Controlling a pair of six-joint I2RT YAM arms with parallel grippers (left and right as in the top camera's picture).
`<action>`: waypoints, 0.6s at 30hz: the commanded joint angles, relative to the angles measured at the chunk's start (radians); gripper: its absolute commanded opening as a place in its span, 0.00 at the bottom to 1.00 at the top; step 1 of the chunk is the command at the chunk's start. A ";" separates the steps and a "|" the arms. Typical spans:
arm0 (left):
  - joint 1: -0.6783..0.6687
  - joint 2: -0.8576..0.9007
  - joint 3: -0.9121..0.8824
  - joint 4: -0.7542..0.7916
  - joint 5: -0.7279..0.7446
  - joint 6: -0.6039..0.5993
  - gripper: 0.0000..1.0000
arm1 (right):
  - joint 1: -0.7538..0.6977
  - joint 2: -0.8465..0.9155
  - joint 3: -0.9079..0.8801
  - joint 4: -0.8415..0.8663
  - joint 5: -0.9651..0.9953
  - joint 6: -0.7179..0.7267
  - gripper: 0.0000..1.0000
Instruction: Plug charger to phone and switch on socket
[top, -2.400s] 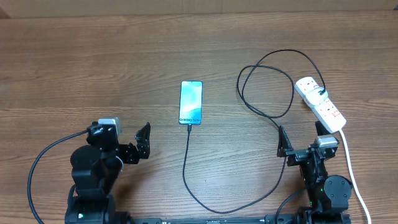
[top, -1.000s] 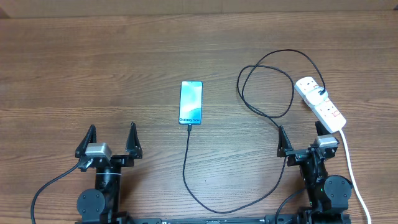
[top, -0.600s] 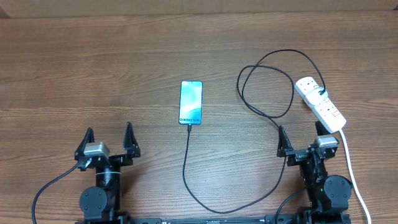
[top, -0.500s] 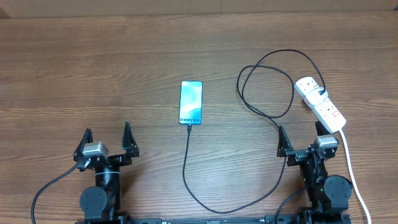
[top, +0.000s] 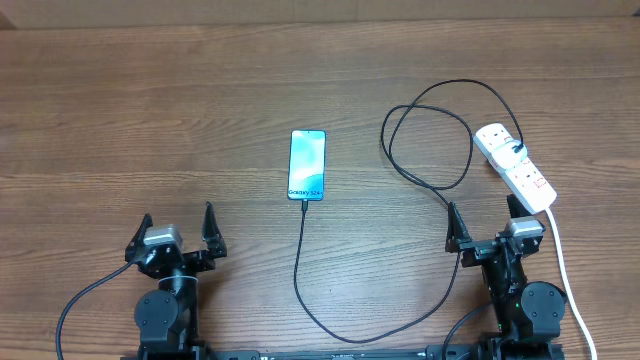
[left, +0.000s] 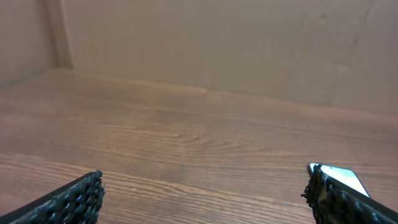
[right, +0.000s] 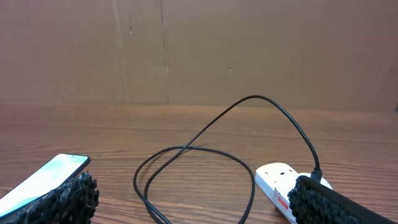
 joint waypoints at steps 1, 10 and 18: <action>-0.020 -0.012 -0.004 -0.003 0.006 0.048 1.00 | 0.005 -0.009 -0.010 0.003 0.006 -0.001 1.00; -0.021 -0.012 -0.004 -0.003 0.006 0.029 1.00 | 0.005 -0.009 -0.010 0.003 0.006 -0.002 1.00; -0.021 -0.012 -0.003 -0.010 0.040 0.116 1.00 | 0.005 -0.009 -0.010 0.003 0.006 -0.002 1.00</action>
